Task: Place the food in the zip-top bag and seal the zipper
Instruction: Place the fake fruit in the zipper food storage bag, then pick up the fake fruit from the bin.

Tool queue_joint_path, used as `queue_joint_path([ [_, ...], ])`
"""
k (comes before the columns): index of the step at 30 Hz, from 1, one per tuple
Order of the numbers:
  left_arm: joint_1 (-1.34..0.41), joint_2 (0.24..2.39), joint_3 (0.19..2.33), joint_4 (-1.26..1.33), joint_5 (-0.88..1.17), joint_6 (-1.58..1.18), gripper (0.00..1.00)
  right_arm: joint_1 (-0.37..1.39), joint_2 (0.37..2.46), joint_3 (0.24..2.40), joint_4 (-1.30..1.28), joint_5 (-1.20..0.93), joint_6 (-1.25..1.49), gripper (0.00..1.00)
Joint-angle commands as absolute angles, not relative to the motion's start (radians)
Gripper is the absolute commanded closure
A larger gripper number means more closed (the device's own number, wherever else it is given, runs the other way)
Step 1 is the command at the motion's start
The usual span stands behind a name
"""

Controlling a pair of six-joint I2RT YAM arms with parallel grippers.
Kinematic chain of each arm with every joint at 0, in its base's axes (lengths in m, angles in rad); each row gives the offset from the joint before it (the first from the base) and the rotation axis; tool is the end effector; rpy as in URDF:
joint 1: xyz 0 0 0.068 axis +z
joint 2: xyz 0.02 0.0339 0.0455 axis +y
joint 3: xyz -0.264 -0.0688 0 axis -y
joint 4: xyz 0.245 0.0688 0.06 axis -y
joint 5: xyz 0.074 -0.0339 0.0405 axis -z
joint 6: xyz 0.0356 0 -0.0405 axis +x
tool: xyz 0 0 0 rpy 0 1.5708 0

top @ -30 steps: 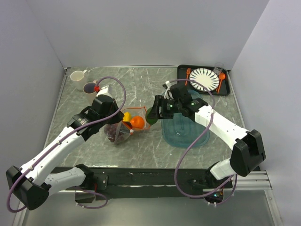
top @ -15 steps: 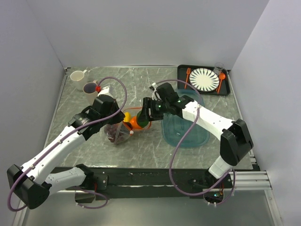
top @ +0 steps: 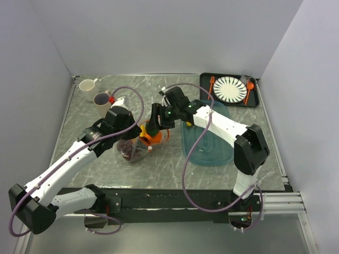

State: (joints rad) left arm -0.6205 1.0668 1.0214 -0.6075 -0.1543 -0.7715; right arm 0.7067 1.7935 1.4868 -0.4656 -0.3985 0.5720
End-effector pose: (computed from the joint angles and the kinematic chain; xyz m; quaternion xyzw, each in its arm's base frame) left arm 0.1876 -0.1274 0.3272 -0.1015 0.8887 -0.2302 0.3833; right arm 0.3002 0.2745 0.2797 -0.1375 0.8959 0.3737 0.1970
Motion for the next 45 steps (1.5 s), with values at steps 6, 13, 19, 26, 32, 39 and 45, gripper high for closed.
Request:
queue_joint_path([
  [6, -0.618, 1.055, 1.061, -0.549, -0.137, -0.778, 0.99, 0.792, 1.804, 1.577, -0.439, -0.327, 0.587, 0.47],
  [13, -0.618, 1.04, 1.069, -0.568, -0.175, -0.79, 0.99, 0.796, 1.775, 1.485, -0.268, -0.394, 0.692, 0.4],
  [19, -0.618, 1.005, 1.062, -0.578, -0.213, -0.798, 0.99, 0.796, 1.776, 1.514, -0.345, -0.299, 0.661, 0.13],
  [26, -0.618, 0.991, 1.046, -0.58, -0.224, -0.804, 0.99, 0.784, 1.715, 1.511, -0.423, -0.203, 0.627, 0.07],
  [32, -0.618, 0.992, 1.048, -0.589, -0.232, -0.799, 0.99, 0.753, 1.629, 1.436, -0.436, -0.143, 0.629, 0.11],
  [39, -0.618, 0.999, 1.049, -0.589, -0.232, -0.793, 0.99, 0.701, 1.494, 1.393, -0.518, 0.03, 0.627, 0.07],
  [45, -0.618, 1.005, 1.043, -0.578, -0.221, -0.793, 0.99, 0.611, 1.422, 1.362, -0.595, 0.221, 0.637, 0.02],
])
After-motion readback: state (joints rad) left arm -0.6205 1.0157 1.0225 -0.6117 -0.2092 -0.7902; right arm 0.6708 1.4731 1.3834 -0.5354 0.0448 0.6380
